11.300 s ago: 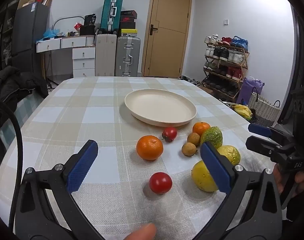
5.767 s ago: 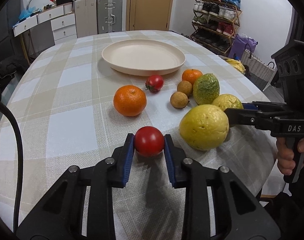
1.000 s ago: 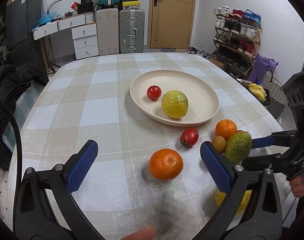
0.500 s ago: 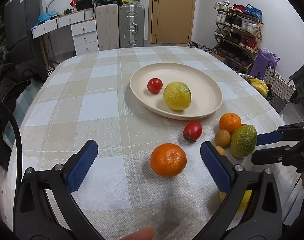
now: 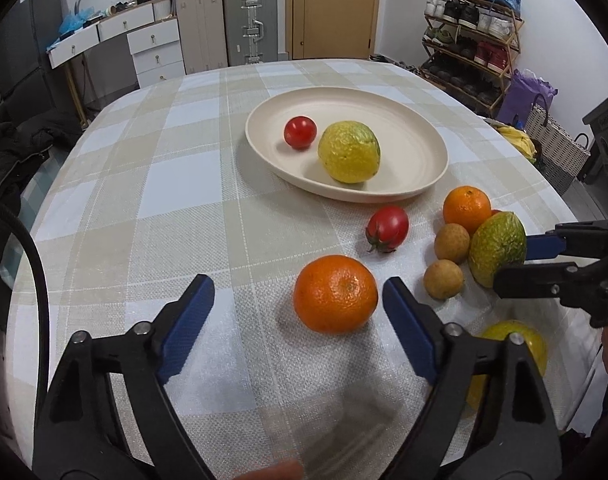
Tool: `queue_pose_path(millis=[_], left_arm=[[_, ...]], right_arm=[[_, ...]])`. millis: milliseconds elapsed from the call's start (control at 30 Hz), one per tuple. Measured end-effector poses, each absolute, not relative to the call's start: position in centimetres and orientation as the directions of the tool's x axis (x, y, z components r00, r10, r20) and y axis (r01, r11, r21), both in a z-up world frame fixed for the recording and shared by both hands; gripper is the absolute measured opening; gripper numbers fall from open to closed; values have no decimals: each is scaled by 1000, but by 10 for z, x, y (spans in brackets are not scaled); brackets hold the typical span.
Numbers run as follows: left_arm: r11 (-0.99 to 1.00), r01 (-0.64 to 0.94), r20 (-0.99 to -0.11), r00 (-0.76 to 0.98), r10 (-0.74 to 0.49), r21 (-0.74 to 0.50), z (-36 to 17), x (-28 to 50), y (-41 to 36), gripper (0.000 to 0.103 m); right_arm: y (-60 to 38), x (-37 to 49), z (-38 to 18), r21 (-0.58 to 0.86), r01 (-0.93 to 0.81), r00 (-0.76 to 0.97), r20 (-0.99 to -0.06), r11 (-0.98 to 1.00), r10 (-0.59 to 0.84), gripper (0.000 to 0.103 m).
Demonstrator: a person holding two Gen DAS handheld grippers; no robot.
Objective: Organize fruits
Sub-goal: 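Grasp a mandarin orange with the left gripper while the right grasps a green mottled fruit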
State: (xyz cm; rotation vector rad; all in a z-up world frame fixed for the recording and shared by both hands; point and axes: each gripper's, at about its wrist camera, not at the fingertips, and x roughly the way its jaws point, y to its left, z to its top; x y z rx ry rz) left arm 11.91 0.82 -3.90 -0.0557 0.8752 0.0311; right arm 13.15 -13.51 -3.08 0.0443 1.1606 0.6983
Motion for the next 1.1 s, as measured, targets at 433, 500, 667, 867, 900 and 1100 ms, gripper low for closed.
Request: queue_pose_path(millis=[433, 500, 667, 867, 900, 1100], left_arm=[[999, 15, -775, 630, -48, -50, -43, 118, 0, 53], [999, 24, -776, 629, -51, -46, -44, 118, -2, 50], [997, 47, -773, 630, -71, -54, -43, 115, -6, 40], [996, 44, -764, 639, -86, -75, -41, 113, -4, 39], [996, 44, -762, 642, -87, -77, -40, 112, -4, 39], [995, 42, -743, 663, -93, -87, -34, 109, -3, 39]], right_arm=[[-132, 131, -34, 366, -490, 229, -821, 791, 522, 58], [-132, 130, -34, 365, -492, 231, -821, 791, 523, 58], [-133, 131, -33, 356, -490, 238, -823, 795, 516, 54], [-133, 130, -33, 343, -499, 251, -822, 796, 512, 47], [-133, 130, -33, 338, -502, 254, -822, 796, 510, 47], [-134, 129, -33, 337, -509, 263, -815, 792, 516, 46]])
